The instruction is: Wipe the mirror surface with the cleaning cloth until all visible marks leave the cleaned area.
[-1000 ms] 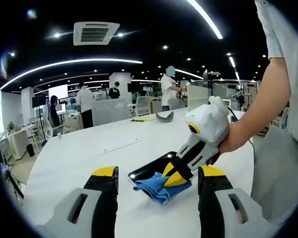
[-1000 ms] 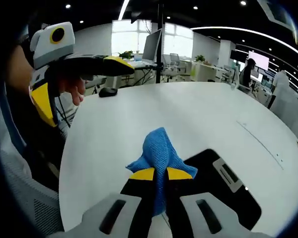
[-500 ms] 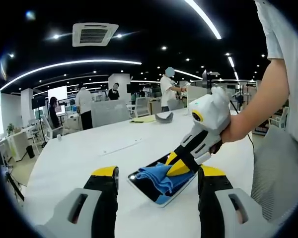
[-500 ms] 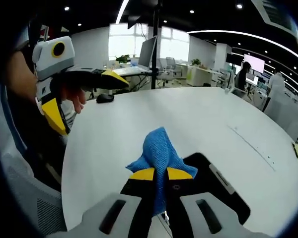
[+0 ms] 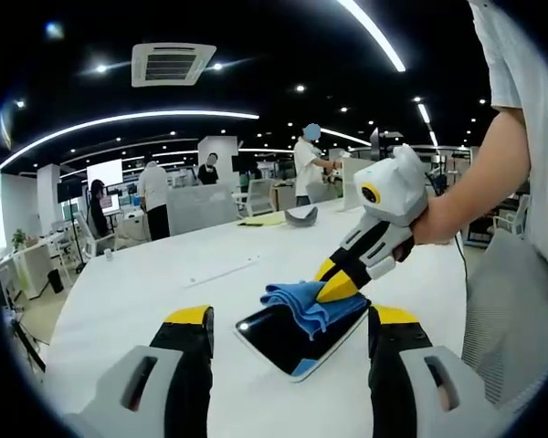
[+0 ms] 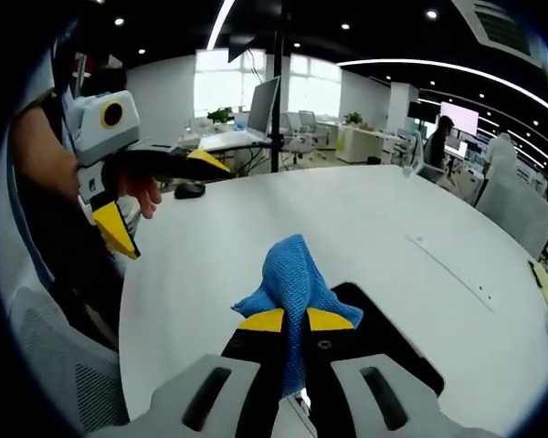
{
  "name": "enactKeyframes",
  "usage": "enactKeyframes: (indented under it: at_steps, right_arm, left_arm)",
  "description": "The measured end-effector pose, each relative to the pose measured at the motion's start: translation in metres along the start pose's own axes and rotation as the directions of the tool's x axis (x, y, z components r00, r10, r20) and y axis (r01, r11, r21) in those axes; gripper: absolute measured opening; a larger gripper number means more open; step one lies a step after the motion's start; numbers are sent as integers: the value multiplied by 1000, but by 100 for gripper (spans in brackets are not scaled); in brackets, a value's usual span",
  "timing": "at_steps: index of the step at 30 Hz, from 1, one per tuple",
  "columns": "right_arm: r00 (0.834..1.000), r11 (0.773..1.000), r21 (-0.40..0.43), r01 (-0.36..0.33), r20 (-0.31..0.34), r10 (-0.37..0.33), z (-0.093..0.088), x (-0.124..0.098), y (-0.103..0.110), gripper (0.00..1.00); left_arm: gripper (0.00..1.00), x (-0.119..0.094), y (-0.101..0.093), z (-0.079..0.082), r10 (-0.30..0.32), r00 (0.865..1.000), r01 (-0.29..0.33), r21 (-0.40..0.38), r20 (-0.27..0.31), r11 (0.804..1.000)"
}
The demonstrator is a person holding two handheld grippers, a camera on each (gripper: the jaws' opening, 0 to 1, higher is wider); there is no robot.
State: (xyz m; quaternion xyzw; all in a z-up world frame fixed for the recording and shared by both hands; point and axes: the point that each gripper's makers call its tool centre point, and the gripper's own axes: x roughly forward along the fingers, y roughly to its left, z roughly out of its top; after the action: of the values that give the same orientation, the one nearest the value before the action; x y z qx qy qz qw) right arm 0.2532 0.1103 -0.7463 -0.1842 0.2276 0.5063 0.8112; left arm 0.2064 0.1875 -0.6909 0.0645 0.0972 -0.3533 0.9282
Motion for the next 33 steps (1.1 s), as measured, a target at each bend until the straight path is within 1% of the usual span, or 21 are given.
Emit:
enactKeyframes:
  at_steps: [2, 7, 14, 20, 27, 33]
  right_arm:
    - [1000, 1000, 9, 4, 4, -5, 0, -4, -2, 2]
    - [1000, 1000, 0, 21, 2, -21, -2, -18, -8, 2]
    - [999, 999, 14, 52, -7, -52, -13, -34, -18, 2]
    - [997, 996, 32, 78, -11, -77, -21, -48, -23, 2]
    - [994, 993, 47, 110, -9, -109, -23, -63, -31, 2]
    - [991, 989, 55, 135, -17, -134, -31, -77, -38, 2]
  left_arm:
    - [69, 0, 1, 0, 1, 1000, -1, 0, 0, 1000]
    - [69, 1, 1, 1, 1, 1000, -1, 3, 3, 1000]
    - [69, 3, 3, 3, 5, 1000, -5, 0, 5, 1000]
    - [69, 4, 0, 3, -4, 1000, 4, 5, 4, 1000]
    - [69, 4, 0, 4, -6, 1000, 6, 9, 2, 1000]
    - [68, 4, 0, 6, -6, 1000, 6, 11, 4, 1000]
